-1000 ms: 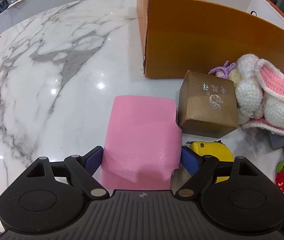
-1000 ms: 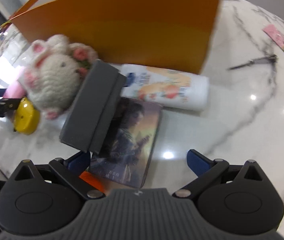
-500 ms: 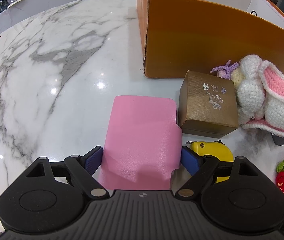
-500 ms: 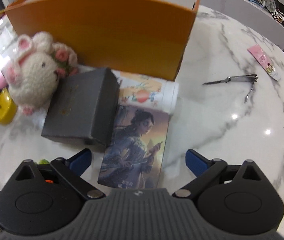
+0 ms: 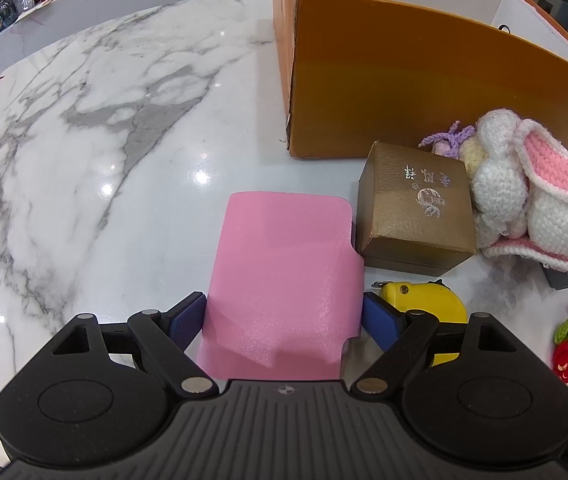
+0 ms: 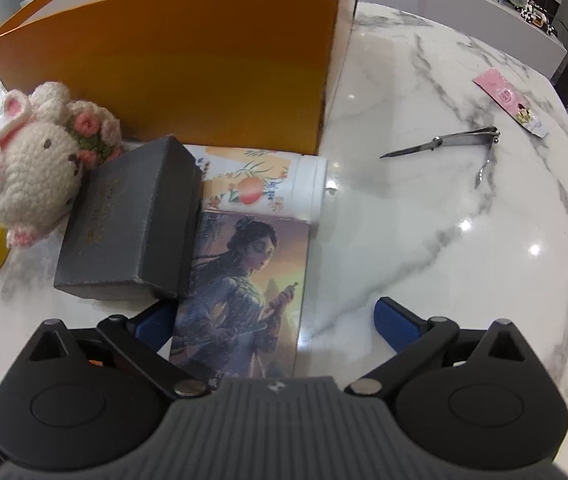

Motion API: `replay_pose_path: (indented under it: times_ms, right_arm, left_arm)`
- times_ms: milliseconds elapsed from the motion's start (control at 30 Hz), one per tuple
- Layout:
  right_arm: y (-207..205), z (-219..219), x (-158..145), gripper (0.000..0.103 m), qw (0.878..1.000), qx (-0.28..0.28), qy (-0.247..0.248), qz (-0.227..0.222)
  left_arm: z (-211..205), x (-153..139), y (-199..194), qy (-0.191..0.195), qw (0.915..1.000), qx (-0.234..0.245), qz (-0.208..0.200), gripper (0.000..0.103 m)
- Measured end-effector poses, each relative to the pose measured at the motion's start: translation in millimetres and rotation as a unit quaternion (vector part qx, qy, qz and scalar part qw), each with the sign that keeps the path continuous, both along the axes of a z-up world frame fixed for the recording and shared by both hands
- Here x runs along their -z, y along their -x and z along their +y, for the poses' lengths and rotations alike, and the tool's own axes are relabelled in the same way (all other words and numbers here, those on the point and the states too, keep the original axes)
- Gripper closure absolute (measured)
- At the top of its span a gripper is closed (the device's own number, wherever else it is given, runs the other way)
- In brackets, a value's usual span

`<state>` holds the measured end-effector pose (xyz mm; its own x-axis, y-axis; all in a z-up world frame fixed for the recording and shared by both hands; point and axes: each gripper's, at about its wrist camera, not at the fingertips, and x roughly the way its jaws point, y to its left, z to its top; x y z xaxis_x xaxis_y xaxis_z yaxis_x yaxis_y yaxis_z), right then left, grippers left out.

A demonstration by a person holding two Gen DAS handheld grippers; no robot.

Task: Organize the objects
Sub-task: 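Grasp the book with the painted woman cover with the right gripper, then release the pink notebook into the orange box while the right carries the book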

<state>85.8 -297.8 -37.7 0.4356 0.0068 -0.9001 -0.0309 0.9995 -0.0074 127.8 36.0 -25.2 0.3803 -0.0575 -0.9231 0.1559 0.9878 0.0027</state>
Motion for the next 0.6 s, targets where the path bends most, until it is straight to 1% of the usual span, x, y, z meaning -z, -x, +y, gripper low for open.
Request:
replay_pose_path:
  times_ms: [100, 133, 200, 233, 300, 433, 600]
  right_arm:
    - [5, 6, -2, 0.001, 1.0, -0.003, 0.0, -0.003]
    - [4, 8, -3, 0.004, 1.0, -0.004, -0.001, -0.007]
    - [8, 7, -9, 0.019, 1.0, -0.009, -0.004, -0.014]
    - [11, 7, -14, 0.04, 1.0, -0.005, -0.005, -0.019]
    - [10, 1, -16, 0.041, 1.0, 0.018, -0.004, -0.014]
    - [13, -6, -15, 0.042, 1.0, 0.02, -0.014, -0.01]
    - [11, -15, -15, 0.042, 0.999, 0.032, -0.009, -0.007]
  left_arm:
    - [0, 0, 0, 0.0, 1.0, 0.0, -0.002, 0.005]
    - [0, 0, 0, 0.0, 1.0, 0.001, -0.001, 0.005]
    - [0, 0, -1, 0.0, 1.0, 0.004, 0.002, 0.005]
    - [1, -1, -1, -0.001, 1.0, 0.007, 0.005, 0.006]
    - [1, -1, -2, -0.001, 0.9999, 0.009, 0.01, 0.006]
    - [0, -2, -2, -0.004, 0.9999, 0.007, 0.012, 0.008]
    - [8, -4, -3, 0.012, 0.9996, -0.015, 0.022, 0.009]
